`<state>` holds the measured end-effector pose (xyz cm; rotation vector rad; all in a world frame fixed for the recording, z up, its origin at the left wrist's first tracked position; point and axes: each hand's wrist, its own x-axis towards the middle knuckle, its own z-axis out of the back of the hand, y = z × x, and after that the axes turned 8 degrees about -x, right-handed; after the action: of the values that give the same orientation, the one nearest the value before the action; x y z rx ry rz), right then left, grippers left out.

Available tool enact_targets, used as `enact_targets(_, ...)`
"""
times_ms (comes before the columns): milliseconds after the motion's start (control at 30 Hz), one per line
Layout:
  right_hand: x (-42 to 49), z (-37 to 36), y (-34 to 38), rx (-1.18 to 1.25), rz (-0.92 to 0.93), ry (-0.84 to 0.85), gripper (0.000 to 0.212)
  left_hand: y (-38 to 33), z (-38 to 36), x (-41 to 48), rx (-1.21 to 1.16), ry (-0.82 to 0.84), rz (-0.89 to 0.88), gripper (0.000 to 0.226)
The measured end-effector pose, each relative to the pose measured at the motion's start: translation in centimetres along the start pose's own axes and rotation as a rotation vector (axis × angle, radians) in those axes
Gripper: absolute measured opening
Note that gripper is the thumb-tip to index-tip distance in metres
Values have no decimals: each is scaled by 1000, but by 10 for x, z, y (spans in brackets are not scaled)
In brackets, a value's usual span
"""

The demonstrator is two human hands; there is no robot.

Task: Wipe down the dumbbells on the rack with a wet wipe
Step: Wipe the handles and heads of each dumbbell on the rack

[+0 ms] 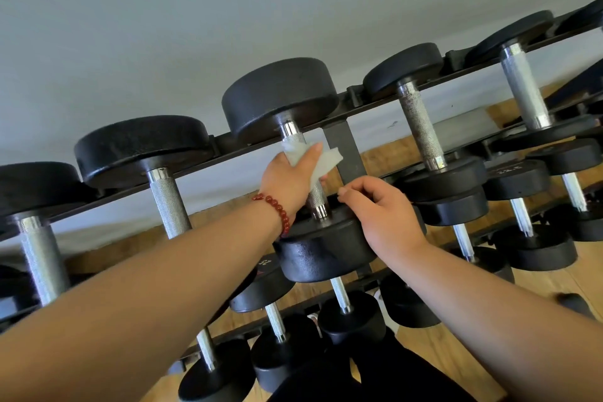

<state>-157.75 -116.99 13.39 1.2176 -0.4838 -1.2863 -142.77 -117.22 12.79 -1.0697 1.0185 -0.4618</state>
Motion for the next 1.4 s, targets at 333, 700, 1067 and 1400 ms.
enact_targets(333,-2,1,3,-17,-3,-8,21,-3,1,-2,-105,35,70,29)
enact_targets(700,-1,0,1,10,5,5,21,-15,9,8,-289,244,239,24)
enact_targets(1067,0,-2,-1,54,10,-13,22,10,13,-4,-14,368,192,26)
enact_targets(1400,1,-2,-6,37,14,-55,22,23,33,-7,268,545,147,42)
